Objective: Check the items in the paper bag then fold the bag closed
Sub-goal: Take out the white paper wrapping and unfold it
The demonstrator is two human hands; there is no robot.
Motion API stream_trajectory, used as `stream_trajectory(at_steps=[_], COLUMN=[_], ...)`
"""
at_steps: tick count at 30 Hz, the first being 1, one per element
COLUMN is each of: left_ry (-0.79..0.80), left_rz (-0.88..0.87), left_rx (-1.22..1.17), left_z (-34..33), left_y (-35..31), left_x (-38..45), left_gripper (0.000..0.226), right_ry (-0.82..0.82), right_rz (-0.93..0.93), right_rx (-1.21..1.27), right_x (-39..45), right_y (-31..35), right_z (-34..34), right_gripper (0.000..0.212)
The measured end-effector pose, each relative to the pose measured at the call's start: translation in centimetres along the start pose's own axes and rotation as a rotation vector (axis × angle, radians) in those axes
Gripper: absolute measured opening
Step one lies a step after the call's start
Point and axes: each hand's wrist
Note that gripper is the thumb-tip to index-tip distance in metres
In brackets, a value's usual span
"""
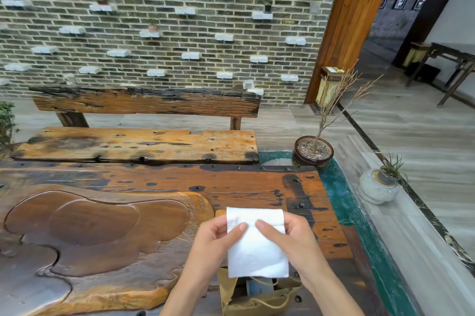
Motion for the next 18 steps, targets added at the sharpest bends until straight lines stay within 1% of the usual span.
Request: stream_trajectory(at_steps=[3,5,7,8,10,12,14,16,18], left_ry=[0.000,0.000,-0.003,-0.001,-0.017,-0.006,-0.002,-0.002,-0.007], left_rz=[0.001,0.001,-0.014,-0.029,-0.067,-0.075,-0.104,-0.104,-0.100], left_rx=[0.005,0.022,0.059,0.086,0.127,0.142,0.142,0.119,0.111], left_z=[0.6,1.0,1.3,1.3,1.3,1.3,1.4,1.6,1.9], left_y=[0.1,0.0,-0.4,-0.7,-0.8,-0.9,-1.0,-1.1,-1.0], left_x=[0.1,0.1,0.0,-0.2,-0.4,-0.5,-0.5,-0.5,-0.5], left_gripper=[0.028,0.028,0.018,0.011,0.025,0.030,0.028,0.014,0.019], right_ry=[0.032,0.035,0.036,0.036,0.042,0.095,0.148,0.168,0.175], right_rz=[0.006,0.007,0.016,0.022,0.029,0.032,0.032,0.042,0.044], right_rx=[-0.011,-0.050,-0.112,-0.140,-0.189,-0.204,-0.195,-0.186,-0.162], right_x=[0.0,0.1,0.3,0.4,0.6,0.6,0.4,0.2,0.0], right_y=[0.2,0.2,0.2,0.1,0.2,0.4,0.8,1.1,1.5], right_z=[0.5,0.9,1.5,1.8,2.3,2.6,2.8,3.0,3.2], right_gripper=[0.026,0.023,0.014,0.015,0.022,0.021,0.019,0.022,0.025])
Point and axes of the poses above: each hand's wrist, its own x-axis towards the middle knuckle, its own z-axis out of the back of the hand, y = z × x, and after that the axes turned 1 degree about x, right-handed
